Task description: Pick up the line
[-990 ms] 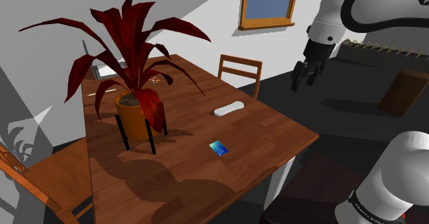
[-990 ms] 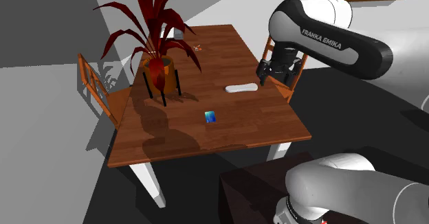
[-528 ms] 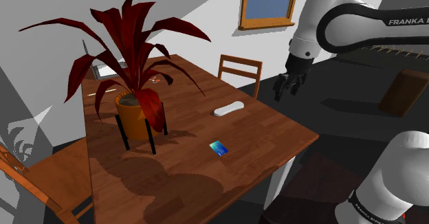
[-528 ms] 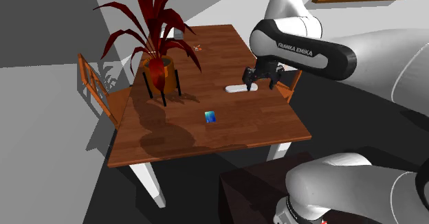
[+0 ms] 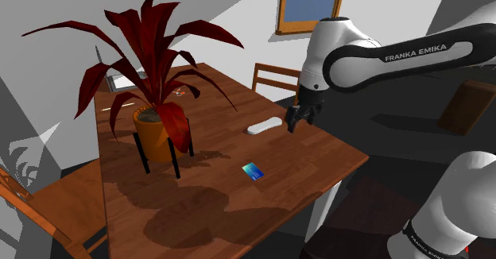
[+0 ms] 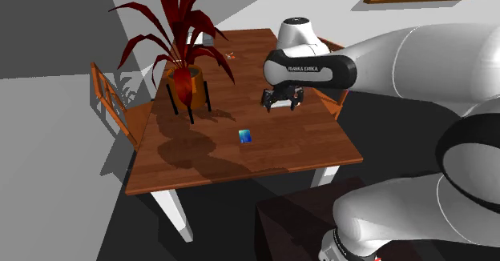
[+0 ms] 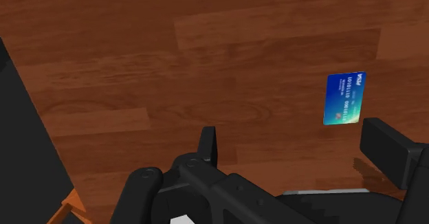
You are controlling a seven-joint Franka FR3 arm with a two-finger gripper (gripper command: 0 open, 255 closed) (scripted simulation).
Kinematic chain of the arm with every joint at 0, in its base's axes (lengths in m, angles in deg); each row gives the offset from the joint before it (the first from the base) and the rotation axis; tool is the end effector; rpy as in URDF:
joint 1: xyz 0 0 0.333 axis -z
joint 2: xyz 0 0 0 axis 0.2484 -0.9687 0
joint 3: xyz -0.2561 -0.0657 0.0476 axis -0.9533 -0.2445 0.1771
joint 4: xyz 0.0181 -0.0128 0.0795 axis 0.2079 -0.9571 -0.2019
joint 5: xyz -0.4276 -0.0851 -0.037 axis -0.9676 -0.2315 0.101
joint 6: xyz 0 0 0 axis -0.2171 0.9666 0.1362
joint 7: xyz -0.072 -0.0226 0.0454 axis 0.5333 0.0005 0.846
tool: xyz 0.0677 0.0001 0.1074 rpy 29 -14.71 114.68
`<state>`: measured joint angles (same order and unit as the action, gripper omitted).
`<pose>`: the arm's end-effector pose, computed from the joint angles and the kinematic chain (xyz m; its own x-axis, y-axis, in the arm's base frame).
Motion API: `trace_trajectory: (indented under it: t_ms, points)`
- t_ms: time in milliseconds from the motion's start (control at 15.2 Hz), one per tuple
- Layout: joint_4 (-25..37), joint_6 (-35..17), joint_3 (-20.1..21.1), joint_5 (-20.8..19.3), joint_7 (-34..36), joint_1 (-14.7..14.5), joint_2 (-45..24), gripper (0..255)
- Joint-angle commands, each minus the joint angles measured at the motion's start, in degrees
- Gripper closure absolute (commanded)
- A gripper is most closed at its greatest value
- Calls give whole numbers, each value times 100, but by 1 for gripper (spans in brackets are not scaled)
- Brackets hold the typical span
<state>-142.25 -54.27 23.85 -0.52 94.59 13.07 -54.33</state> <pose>0.4772 0.1136 0.4035 0.9858 -0.1249 0.1119 -0.1259 -0.9920 0.0013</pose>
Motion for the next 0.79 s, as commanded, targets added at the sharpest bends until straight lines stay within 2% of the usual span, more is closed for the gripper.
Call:
trace_trajectory:
  t_ms: [0,330,726]
  points:
    - [44,-337,143,-50,164,-3,-357,0]
    - [378,-1054,489,-364,665,26,-1403,0]
    - [1047,-1672,745,-1089,1437,-17,-2763,0]
